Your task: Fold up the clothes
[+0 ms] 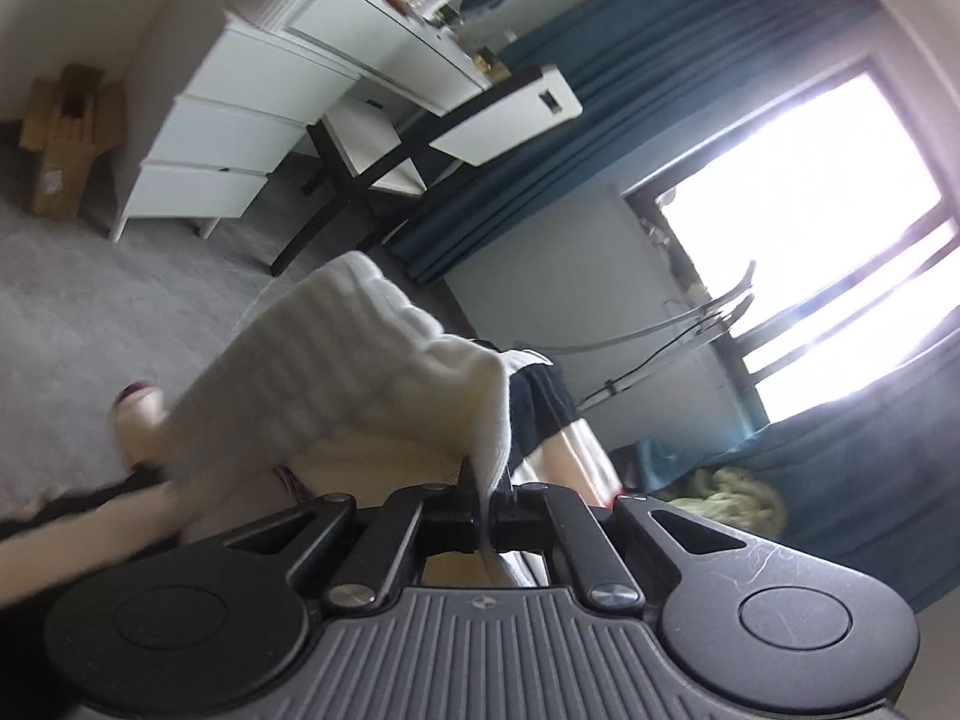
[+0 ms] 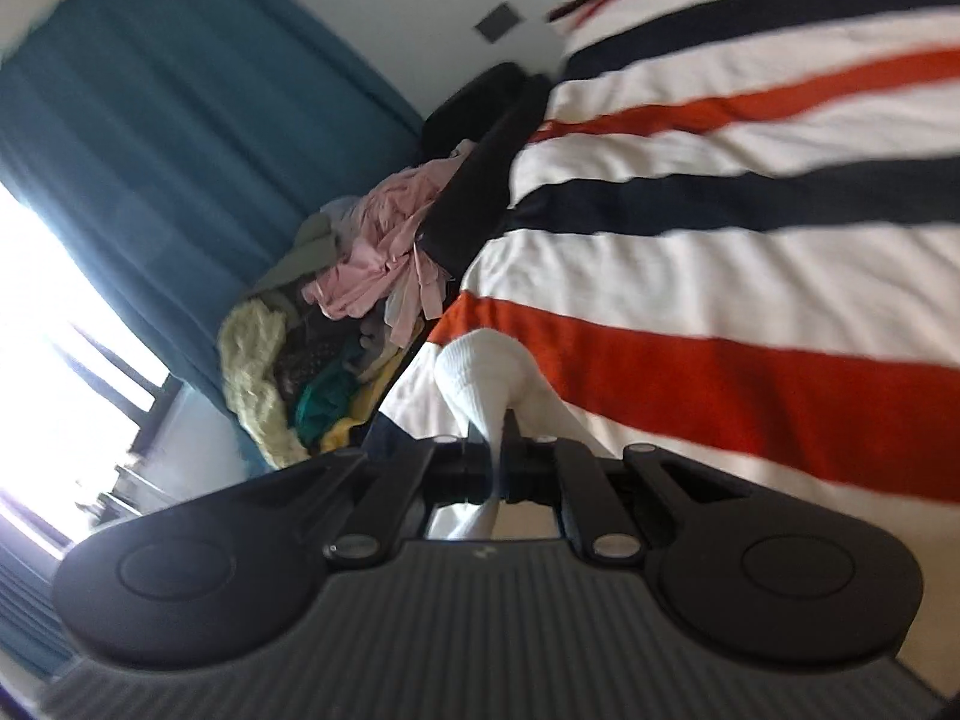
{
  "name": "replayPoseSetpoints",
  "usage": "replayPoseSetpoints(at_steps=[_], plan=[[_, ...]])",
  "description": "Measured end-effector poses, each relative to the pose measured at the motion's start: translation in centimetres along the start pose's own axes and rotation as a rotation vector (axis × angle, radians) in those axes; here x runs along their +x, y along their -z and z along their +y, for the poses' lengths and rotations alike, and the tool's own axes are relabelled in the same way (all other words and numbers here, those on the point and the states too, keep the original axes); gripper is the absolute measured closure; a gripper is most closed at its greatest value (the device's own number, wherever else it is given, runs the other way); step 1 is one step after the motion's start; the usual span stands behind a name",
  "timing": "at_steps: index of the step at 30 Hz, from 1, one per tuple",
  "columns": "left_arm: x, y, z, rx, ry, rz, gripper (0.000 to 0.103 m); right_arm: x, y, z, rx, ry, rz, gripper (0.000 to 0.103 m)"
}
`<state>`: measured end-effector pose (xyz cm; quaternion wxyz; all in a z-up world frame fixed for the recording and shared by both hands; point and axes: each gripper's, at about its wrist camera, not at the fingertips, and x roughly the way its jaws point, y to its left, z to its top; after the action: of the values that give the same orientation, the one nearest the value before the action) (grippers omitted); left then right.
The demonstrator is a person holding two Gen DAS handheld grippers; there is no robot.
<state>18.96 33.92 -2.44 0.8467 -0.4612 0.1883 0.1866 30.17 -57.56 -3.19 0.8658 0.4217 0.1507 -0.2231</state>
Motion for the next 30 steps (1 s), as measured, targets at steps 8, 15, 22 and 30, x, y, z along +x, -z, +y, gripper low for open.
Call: replayPoseSetpoints(at_steps=[8, 15, 22, 30], plan=[[15.1, -0.8, -5.7, 0.216, -0.084, 0.052, 0.1, 16.3, 5.6, 5.7, -0.153, 0.205, 0.024, 0.097], [20.6, -1.5, -6.0, 0.238, -0.126, 0.157, 0.094, 21.1, 8.3, 4.9, -0.22, 0.271, 0.078, 0.094], [16.6, -0.2, -4.4, 0.271, -0.007, 0.171, 0.071, 18.3, 7.4, 4.6, -0.188, 0.137, 0.138, 0.038], [5.0, 5.5, 1.0, 0.164, 0.049, 0.182, 0.054, 6.5, 7.3, 0.9, -0.071, -0.072, 0.164, 0.037]])
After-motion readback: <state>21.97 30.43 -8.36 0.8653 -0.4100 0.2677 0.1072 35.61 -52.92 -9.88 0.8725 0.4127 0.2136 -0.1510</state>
